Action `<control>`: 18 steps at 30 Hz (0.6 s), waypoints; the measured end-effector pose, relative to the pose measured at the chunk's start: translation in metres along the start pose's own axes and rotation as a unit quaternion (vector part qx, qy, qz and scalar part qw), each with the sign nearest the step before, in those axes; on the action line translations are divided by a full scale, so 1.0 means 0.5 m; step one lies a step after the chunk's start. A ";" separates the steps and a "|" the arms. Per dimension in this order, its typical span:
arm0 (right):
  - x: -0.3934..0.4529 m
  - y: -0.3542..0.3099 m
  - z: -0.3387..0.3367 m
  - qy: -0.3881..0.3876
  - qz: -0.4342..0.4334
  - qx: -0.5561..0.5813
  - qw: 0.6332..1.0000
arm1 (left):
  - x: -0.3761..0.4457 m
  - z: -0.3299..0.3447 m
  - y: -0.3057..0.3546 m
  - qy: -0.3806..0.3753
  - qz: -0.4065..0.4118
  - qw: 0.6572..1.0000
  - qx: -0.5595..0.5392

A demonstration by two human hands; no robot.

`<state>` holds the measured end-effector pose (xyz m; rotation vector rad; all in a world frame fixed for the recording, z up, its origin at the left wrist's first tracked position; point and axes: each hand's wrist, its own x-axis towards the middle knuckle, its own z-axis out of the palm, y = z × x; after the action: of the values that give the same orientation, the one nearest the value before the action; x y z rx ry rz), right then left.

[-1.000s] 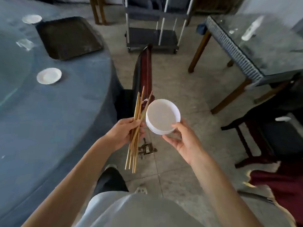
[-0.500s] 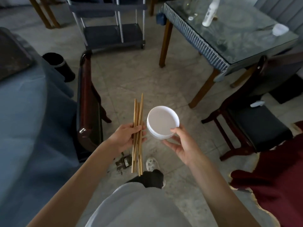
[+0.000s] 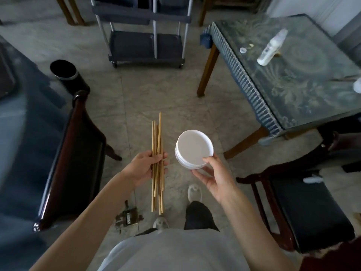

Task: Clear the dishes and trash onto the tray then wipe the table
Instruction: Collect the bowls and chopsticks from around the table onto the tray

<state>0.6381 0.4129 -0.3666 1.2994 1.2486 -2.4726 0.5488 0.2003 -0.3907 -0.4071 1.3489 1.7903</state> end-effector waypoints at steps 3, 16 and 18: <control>0.106 -0.074 0.052 -0.014 0.022 -0.037 0.999 | 0.083 -0.012 0.072 0.021 0.010 0.999 -0.030; 0.567 -0.366 0.402 -0.144 0.128 -0.215 0.958 | 0.355 -0.061 0.368 0.182 0.109 0.946 -0.245; 0.613 -0.377 0.471 -0.170 0.137 -0.252 0.943 | 0.369 -0.082 0.391 0.217 0.122 0.930 -0.271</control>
<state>0.2117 0.4604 -0.3971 0.8080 1.3721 -1.9001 0.2789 0.2275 -0.4080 -1.0223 1.2046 2.3816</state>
